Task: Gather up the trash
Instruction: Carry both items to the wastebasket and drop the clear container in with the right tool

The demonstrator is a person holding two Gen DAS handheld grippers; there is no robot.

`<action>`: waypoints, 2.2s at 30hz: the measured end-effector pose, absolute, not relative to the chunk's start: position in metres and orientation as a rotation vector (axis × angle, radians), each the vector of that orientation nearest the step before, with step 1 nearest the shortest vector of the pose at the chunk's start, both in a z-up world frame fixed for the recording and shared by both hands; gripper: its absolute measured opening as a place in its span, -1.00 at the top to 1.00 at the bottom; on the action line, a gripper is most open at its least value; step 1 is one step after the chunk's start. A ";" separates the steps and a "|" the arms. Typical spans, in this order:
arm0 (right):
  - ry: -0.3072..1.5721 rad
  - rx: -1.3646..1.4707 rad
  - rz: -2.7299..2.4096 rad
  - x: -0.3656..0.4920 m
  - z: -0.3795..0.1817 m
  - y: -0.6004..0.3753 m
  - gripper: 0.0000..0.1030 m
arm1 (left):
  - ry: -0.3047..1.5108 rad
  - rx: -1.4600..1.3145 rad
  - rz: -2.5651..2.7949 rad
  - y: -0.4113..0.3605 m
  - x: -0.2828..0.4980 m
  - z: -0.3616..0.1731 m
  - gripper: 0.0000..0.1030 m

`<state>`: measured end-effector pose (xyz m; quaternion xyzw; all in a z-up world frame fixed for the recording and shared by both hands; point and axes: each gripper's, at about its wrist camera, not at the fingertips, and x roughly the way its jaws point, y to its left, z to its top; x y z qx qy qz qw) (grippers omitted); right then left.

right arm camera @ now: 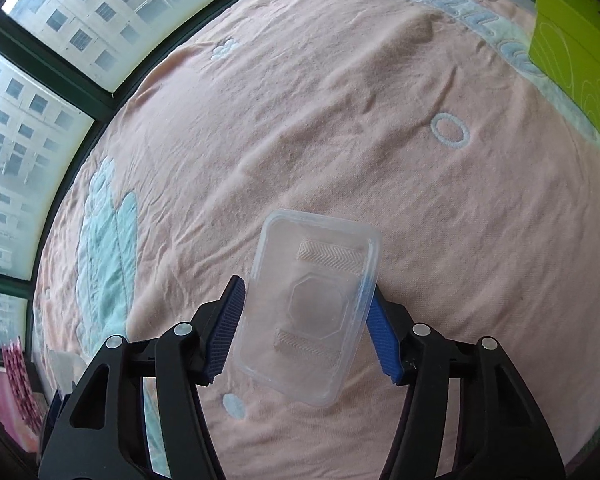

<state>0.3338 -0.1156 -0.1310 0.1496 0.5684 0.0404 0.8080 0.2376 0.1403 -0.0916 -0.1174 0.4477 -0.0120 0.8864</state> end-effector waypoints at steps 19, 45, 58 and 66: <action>1.019 0.174 0.207 0.230 -0.069 -0.140 -0.13 | 0.877 -0.231 -0.061 0.103 0.198 -0.057 -0.26; 0.856 0.094 0.065 0.099 -0.028 -0.243 -0.13 | 0.861 -0.214 -0.201 -0.007 0.135 -0.034 -0.26; 0.805 0.110 -0.067 0.059 -0.019 -0.299 -0.13 | 0.852 -0.148 -0.288 -0.065 0.124 -0.022 -0.26; 0.791 0.144 -0.148 0.038 -0.019 -0.335 -0.14 | 0.840 -0.114 -0.339 -0.093 0.119 -0.015 -0.26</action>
